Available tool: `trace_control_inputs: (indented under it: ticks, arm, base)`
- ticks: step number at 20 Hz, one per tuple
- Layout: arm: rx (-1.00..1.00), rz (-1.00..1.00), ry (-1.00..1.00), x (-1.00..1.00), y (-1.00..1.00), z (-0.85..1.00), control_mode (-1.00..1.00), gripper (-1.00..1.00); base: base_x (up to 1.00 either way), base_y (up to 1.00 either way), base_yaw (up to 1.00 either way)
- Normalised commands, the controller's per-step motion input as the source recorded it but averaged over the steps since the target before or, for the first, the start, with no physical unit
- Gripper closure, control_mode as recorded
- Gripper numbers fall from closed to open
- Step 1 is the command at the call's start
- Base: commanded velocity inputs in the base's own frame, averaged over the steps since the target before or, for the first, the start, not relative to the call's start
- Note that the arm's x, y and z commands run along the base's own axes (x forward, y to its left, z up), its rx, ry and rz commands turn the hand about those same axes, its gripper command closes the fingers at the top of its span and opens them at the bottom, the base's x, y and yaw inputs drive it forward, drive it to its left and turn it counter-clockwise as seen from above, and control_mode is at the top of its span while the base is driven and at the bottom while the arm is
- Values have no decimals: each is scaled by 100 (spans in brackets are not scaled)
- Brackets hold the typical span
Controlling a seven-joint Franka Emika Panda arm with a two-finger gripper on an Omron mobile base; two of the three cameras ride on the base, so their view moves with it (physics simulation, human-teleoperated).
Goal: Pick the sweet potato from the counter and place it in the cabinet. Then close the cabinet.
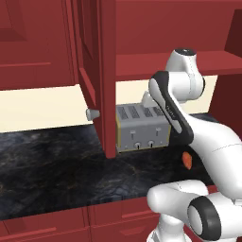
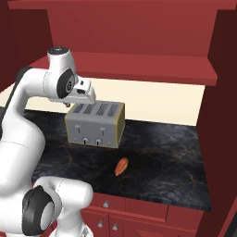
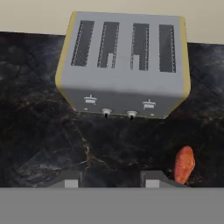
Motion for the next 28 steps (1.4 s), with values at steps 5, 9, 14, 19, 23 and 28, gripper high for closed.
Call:
trace_control_inputs:
  ticks: [5, 9, 14, 19, 23, 28]
  arm:
    - [1, -1, 2, -1, -10, -24, -100, -100]
    - [4, -9, 11, -3, -33, -60, -100, -100]
    - [6, -11, 16, -1, -51, -68, -100, -100]
    - [6, -14, 21, 0, -51, -51, -100, -100]
    - [5, -16, 21, 0, -44, -41, -100, -100]
    - [1, -14, 18, 0, -43, -41, -100, -100]
  base:
    - [0, 0, 0]
    - [0, 0, 0]
    - [0, 0, 0]
    - [0, 0, 0]
    - [0, 0, 0]
    - [0, 0, 0]
